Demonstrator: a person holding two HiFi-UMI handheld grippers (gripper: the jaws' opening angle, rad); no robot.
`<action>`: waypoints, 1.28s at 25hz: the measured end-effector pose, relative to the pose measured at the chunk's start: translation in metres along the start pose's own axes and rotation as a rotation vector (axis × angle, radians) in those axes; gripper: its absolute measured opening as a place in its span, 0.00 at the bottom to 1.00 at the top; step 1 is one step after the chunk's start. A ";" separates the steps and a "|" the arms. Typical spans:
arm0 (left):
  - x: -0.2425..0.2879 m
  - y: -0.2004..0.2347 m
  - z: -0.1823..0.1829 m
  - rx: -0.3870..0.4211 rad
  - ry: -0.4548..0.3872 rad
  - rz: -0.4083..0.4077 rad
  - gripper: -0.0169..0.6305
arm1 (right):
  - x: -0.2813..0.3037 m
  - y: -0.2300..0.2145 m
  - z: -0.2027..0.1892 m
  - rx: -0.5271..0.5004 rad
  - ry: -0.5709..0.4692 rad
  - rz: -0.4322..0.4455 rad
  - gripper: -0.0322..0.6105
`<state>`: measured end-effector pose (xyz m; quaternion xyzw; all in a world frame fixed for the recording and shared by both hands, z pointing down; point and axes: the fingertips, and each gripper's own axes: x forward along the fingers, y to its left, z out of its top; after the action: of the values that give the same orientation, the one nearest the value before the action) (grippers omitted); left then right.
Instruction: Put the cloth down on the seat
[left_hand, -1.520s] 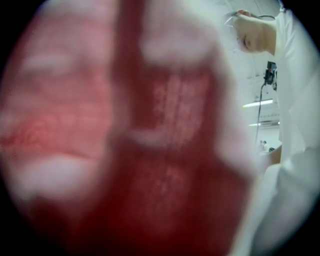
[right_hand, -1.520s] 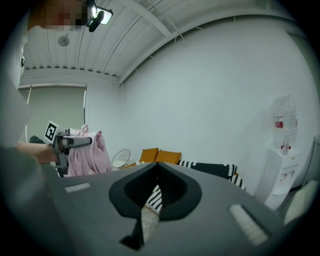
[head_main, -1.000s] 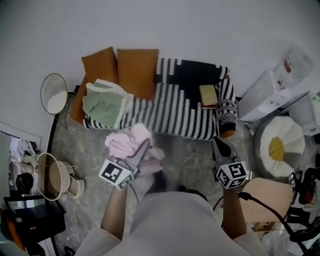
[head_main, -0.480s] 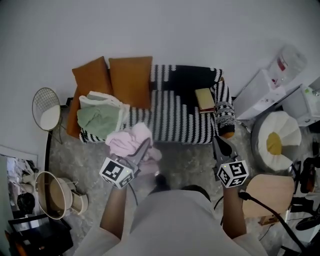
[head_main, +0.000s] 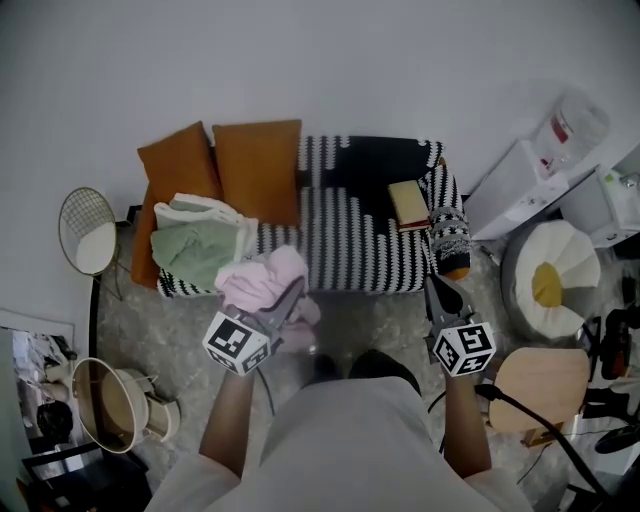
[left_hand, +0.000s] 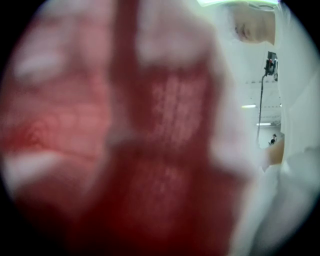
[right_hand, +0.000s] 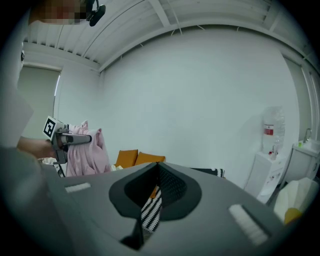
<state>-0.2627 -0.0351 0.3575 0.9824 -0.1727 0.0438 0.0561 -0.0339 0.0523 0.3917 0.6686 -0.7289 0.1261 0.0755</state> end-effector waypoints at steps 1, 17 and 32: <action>0.002 0.003 0.001 0.000 0.000 -0.001 0.14 | 0.004 -0.001 0.002 0.000 0.000 0.000 0.05; 0.085 0.045 -0.003 -0.016 0.036 0.055 0.14 | 0.084 -0.068 0.014 0.007 0.012 0.074 0.05; 0.209 0.089 -0.001 -0.056 0.046 0.131 0.14 | 0.164 -0.176 0.028 0.009 0.049 0.156 0.05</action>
<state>-0.0974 -0.1879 0.3890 0.9658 -0.2362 0.0653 0.0845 0.1274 -0.1260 0.4251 0.6067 -0.7762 0.1514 0.0802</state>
